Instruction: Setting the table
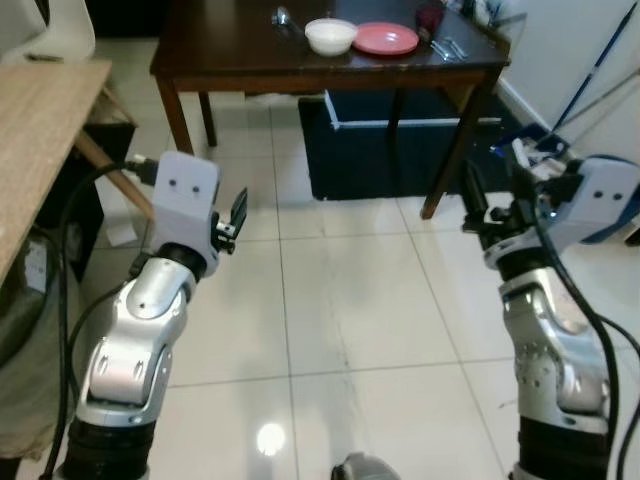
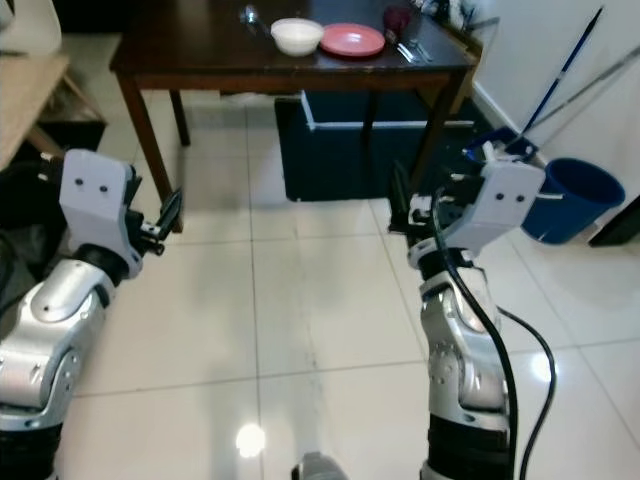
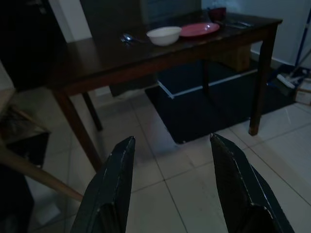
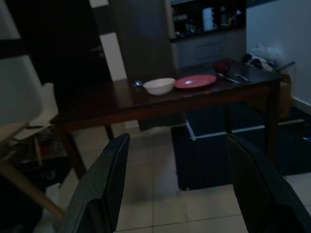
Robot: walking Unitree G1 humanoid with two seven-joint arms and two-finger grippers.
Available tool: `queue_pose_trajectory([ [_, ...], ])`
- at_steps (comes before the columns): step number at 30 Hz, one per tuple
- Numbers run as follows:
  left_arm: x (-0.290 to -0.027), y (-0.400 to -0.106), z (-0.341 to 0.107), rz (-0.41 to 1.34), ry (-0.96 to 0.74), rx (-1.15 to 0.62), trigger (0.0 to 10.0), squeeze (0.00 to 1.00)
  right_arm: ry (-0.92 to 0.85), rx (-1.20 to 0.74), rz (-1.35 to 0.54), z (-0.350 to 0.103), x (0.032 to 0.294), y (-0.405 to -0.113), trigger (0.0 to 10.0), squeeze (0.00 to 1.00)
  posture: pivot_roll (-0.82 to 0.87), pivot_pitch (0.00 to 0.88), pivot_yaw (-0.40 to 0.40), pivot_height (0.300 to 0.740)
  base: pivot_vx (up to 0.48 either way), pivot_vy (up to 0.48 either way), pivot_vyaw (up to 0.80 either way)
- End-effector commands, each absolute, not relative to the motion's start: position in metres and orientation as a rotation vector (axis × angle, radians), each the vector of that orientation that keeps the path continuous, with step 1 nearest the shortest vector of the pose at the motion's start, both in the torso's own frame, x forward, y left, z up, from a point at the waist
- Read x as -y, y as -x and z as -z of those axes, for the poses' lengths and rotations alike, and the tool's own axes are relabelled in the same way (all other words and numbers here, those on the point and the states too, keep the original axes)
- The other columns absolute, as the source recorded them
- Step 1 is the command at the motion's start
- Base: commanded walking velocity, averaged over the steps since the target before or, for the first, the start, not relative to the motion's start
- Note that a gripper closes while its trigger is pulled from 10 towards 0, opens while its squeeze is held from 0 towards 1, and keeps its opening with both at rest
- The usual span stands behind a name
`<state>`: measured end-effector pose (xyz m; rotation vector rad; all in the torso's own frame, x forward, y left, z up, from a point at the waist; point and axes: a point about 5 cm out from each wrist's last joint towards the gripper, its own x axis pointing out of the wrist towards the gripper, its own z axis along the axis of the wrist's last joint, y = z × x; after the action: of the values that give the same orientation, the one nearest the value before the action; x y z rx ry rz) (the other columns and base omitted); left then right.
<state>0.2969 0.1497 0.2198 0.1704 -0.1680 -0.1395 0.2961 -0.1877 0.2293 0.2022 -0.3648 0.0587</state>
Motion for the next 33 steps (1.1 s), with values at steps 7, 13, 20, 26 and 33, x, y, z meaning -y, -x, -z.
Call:
queue_pose_trajectory([
  [7,-0.1451,-0.2984,-0.2141,0.160,-0.174,0.153,10.0,0.00,-0.205,0.351,-0.047,-0.2264,0.1917,-0.2961,10.0,0.00,-0.11,0.064,0.047,0.740,0.478,0.000,0.00],
  [13,-0.1441,-0.2983,-0.2138,0.163,-0.172,0.153,10.0,0.00,-0.205,0.351,-0.047,-0.2260,0.1920,-0.2962,10.0,0.00,-0.11,0.063,0.046,0.740,0.472,0.000,0.00],
  [20,-0.1429,-0.2986,-0.2136,0.171,-0.170,0.155,10.0,0.00,-0.202,0.349,-0.044,-0.2255,0.1923,-0.2965,10.0,0.00,-0.11,0.060,0.046,0.740,0.470,0.000,0.00],
  [26,-0.1421,-0.2990,-0.2139,0.173,-0.169,0.157,10.0,0.00,-0.201,0.349,-0.043,-0.2259,0.1929,-0.2966,10.0,0.00,-0.11,0.060,0.046,0.740,0.466,0.000,0.00],
  [33,-0.1411,-0.2993,-0.2139,0.179,-0.166,0.158,10.0,0.00,-0.202,0.345,-0.036,-0.2243,0.1932,-0.2966,10.0,0.00,-0.11,0.064,0.052,0.740,0.460,0.000,0.00],
])
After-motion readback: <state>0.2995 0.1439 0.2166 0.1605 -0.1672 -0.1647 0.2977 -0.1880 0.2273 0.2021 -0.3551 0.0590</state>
